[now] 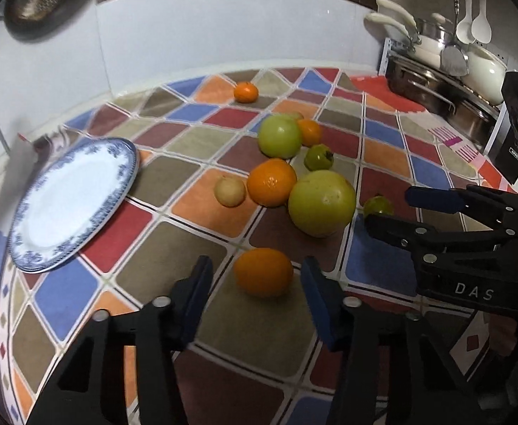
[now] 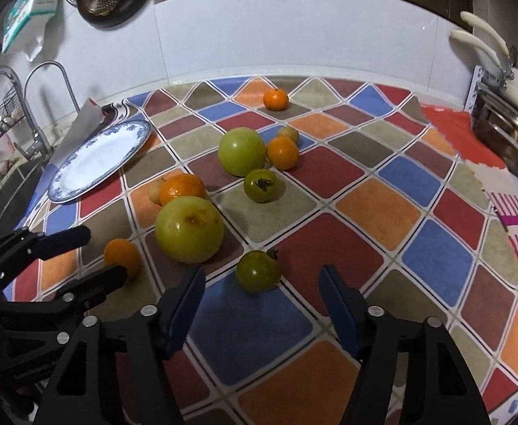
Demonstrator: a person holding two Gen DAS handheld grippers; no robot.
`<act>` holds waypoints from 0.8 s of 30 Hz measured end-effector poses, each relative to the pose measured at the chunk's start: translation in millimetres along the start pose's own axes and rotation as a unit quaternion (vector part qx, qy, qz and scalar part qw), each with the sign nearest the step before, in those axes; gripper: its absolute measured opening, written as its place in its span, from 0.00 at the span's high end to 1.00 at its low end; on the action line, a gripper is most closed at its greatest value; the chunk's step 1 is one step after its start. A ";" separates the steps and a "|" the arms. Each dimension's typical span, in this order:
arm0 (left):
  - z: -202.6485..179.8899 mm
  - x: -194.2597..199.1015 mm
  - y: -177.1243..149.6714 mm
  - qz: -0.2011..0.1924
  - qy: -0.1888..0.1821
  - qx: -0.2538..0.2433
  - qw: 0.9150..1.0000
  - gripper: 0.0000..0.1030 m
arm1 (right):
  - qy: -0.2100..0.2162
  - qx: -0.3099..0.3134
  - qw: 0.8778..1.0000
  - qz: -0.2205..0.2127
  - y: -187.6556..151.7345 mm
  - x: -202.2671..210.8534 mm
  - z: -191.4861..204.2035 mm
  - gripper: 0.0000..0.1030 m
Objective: Organize fruits
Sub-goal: 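Grasp the orange with the left tool while the right tool grasps a green tomato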
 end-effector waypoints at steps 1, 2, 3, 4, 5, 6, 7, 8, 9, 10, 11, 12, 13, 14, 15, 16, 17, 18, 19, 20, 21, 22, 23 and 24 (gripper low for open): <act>0.0 -2.5 0.1 0.007 -0.008 0.003 1.000 0.58 | 0.003 -0.001 1.000 0.002 0.6 -2.8 0.3 0.41; 0.1 -4.9 0.0 0.013 -0.013 0.005 1.000 0.60 | 0.005 -0.002 1.000 0.006 0.9 -5.1 0.6 0.42; 0.4 -7.1 -0.2 0.019 -0.016 0.006 1.000 0.62 | 0.007 -0.004 1.000 0.008 1.1 -6.8 1.0 0.44; 0.4 -8.9 -0.5 0.023 -0.020 0.007 1.000 0.65 | 0.009 -0.007 1.000 0.010 1.6 -8.9 1.3 0.46; 0.6 -11.2 -0.5 0.027 -0.023 0.008 0.999 0.65 | 0.010 -0.008 1.000 0.012 2.1 -10.3 1.5 0.48; 0.3 -12.4 -0.2 0.030 -0.027 0.009 0.999 0.65 | 0.011 -0.009 1.000 0.013 2.7 -11.4 1.8 0.50; 0.1 -13.3 0.3 0.032 -0.029 0.010 0.999 0.65 | 0.012 -0.009 1.000 0.014 3.2 -12.6 2.1 0.52; -0.1 -13.9 0.8 0.033 -0.032 0.009 0.999 0.65 | 0.012 -0.008 1.000 0.016 3.7 -14.0 2.3 0.52; 0.3 -14.5 1.3 0.034 -0.034 0.008 0.999 0.65 | 0.011 -0.009 1.000 0.018 3.8 -15.5 2.7 0.55; 0.5 -14.7 1.6 0.035 -0.035 0.009 0.999 0.65 | 0.011 -0.009 1.000 0.020 3.5 -16.5 2.9 0.59; 0.7 -14.9 1.9 0.035 -0.037 0.009 0.999 0.65 | 0.012 -0.011 1.000 0.023 3.4 -18.0 2.6 0.61; 1.0 -15.2 2.2 0.035 -0.038 0.009 0.999 0.65 | 0.013 -0.013 1.000 0.024 3.4 -19.1 2.5 0.65; 0.7 -15.5 2.6 0.036 -0.039 0.009 0.999 0.65 | 0.013 -0.015 0.999 0.026 2.9 -19.9 2.6 0.68; 0.9 -15.9 3.2 0.037 -0.039 0.008 0.999 0.65 | 0.014 -0.016 0.999 0.028 2.8 -20.5 2.8 0.70; 0.8 -16.2 3.7 0.037 -0.039 0.007 0.999 0.65 | 0.014 -0.016 0.999 0.029 2.7 -20.8 3.0 0.71; 0.7 -15.7 3.8 0.037 -0.039 0.007 0.999 0.65 | 0.013 -0.017 0.999 0.029 2.6 -20.8 2.8 0.71; 0.1 -15.5 4.2 0.036 -0.039 0.005 0.999 0.65 | 0.013 -0.019 0.999 0.029 2.4 -19.9 2.9 0.71; 0.1 -14.6 4.5 0.035 -0.038 0.004 0.999 0.65 | 0.013 -0.020 0.999 0.028 2.4 -19.0 2.8 0.71; -0.3 -13.0 5.1 0.032 -0.036 0.001 0.999 0.65 | 0.012 -0.021 0.999 0.027 2.4 -17.2 3.0 0.71; -0.1 -11.6 5.6 0.029 -0.036 -0.002 0.999 0.65 | 0.011 -0.022 0.999 0.026 2.3 -15.6 3.4 0.71; -0.5 -9.1 6.6 0.026 -0.034 -0.005 0.999 0.65 | 0.008 -0.023 0.999 0.026 2.4 -12.8 3.8 0.71; -0.9 -7.3 7.4 0.023 -0.033 -0.007 0.999 0.65 | 0.007 -0.022 0.999 0.025 2.7 -10.8 4.4 0.71; -1.5 -4.3 8.8 0.018 -0.033 -0.010 0.999 0.65 | 0.005 -0.022 0.999 0.022 3.2 -7.0 4.7 0.71; -1.8 -1.2 10.2 0.015 -0.033 -0.011 0.999 0.65 | 0.002 -0.022 1.000 0.019 4.5 -2.5 5.4 0.71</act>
Point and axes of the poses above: each gripper's, at about its wrist camera, not at the fingertips, and x roughly against the way its jaws point, z to its left, y to its top, the point moved 5 cm from there along -x, roughly the way its jaws point, and after that the axes turned 15 degrees about x, right-handed, at the moved point
